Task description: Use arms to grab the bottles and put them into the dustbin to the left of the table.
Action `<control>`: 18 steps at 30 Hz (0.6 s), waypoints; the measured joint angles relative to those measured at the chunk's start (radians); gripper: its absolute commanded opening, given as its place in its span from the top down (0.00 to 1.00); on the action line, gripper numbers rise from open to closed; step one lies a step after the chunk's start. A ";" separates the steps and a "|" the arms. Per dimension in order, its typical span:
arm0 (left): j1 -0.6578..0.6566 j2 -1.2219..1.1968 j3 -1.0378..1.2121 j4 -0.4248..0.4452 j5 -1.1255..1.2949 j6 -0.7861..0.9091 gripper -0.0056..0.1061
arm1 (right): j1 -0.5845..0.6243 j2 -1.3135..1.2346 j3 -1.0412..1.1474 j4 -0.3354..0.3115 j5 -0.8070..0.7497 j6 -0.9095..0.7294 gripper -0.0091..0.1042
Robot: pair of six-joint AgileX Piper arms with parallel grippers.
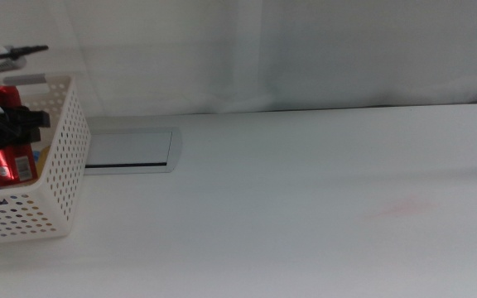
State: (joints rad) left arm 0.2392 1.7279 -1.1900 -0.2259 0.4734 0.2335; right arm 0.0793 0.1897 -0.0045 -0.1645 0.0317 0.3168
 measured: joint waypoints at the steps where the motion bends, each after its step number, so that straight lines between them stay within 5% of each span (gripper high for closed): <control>1: 0.000 0.013 0.000 0.001 -0.007 0.000 0.98 | 0.000 0.000 0.000 0.000 0.000 0.000 0.94; 8: 0.002 0.046 -0.002 0.004 -0.039 0.000 0.95 | 0.000 0.000 0.000 0.000 -0.002 0.000 0.94; 10: 0.002 0.046 -0.002 0.004 -0.039 -0.004 0.77 | 0.000 0.000 0.000 0.000 -0.002 0.000 0.94; 11: 0.002 0.046 -0.002 0.004 -0.039 -0.006 0.58 | 0.000 0.000 0.000 0.000 -0.002 0.000 0.94; 12: 0.002 0.046 -0.002 0.004 -0.042 -0.006 0.23 | 0.000 0.000 0.000 0.000 -0.002 0.000 0.94; 13: 0.002 0.046 -0.005 0.004 -0.047 -0.006 0.11 | 0.000 0.000 0.000 0.000 -0.002 0.000 0.94; 18: 0.002 0.046 -0.008 0.000 -0.060 -0.008 0.12 | 0.000 0.000 0.000 0.000 -0.002 0.000 0.94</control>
State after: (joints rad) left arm 0.2413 1.7740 -1.1984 -0.2263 0.4133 0.2254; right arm 0.0793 0.1897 -0.0045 -0.1645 0.0299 0.3168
